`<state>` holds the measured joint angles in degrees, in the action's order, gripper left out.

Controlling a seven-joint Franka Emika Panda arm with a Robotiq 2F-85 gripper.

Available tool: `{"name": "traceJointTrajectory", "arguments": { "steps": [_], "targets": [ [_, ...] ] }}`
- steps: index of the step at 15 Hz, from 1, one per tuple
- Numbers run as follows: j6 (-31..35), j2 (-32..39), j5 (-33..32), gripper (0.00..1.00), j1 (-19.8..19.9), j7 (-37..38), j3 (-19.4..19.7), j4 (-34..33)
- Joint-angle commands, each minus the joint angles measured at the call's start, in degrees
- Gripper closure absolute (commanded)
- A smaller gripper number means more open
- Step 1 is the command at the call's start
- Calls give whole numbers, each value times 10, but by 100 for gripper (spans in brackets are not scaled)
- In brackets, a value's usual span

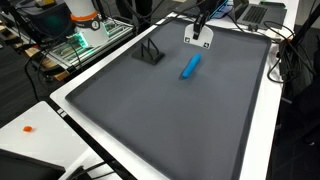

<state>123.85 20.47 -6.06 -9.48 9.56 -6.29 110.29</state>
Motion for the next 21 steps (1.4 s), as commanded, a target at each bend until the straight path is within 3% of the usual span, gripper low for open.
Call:
{"name": "traceJointTrajectory", "arguments": {
  "steps": [1,12,21],
  "targets": [
    [30,23,-19,99,-9,6,12,-8],
    [99,61,-44,99,-17,12,32,-8],
    [96,77,-26,99,-13,12,31,-11]
  ]
}}
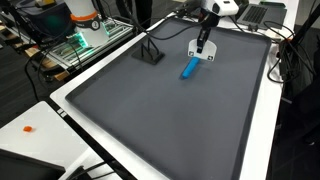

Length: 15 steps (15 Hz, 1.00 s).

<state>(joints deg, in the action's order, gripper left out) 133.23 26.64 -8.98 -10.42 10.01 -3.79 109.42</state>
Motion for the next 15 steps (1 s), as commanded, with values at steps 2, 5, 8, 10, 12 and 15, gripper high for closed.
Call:
{"name": "traceJointTrajectory", "arguments": {
  "steps": [2,5,8,10,12,15],
  "targets": [
    [-1,19,8,99,-2,11,6,-3],
    [2,24,19,99,2,10,4,-1],
    [5,28,24,99,4,13,5,2],
    [7,30,30,99,6,13,4,4],
    [4,32,45,99,12,8,1,5],
    [-2,33,64,99,18,4,0,7]
  ]
}}
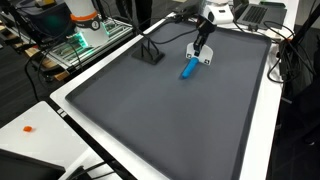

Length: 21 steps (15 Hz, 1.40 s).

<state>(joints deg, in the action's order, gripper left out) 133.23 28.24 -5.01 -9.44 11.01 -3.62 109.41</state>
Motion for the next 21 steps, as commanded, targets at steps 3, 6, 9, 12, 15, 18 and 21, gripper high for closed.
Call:
{"name": "traceJointTrajectory", "arguments": {
  "steps": [3,6,9,12,15,18,21],
  "targets": [
    [-19,16,42,99,13,-8,-2,7],
    [-31,8,53,99,15,-14,-5,11],
    [-42,3,68,99,21,-37,-15,14],
    [-56,2,87,99,26,-61,-24,14],
    [-71,1,99,99,29,-79,-29,9],
    [-87,0,108,99,30,-94,-34,4],
    [-100,-4,110,99,28,-101,-37,-2]
  ]
}}
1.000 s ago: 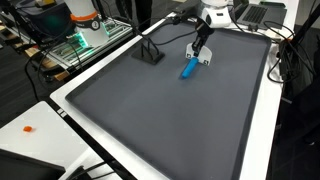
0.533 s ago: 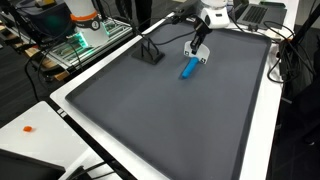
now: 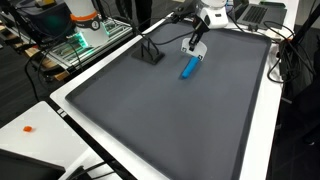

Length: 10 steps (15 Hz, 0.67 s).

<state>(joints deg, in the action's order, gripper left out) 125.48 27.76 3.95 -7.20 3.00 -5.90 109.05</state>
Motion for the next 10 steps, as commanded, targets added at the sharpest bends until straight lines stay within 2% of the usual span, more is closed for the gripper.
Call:
{"name": "traceJointTrajectory", "arguments": {
  "steps": [1,10],
  "targets": [
    [-27,-1,17,99,3,-18,-13,0],
    [-55,-28,-2,99,-1,-14,-8,-21]
  ]
}}
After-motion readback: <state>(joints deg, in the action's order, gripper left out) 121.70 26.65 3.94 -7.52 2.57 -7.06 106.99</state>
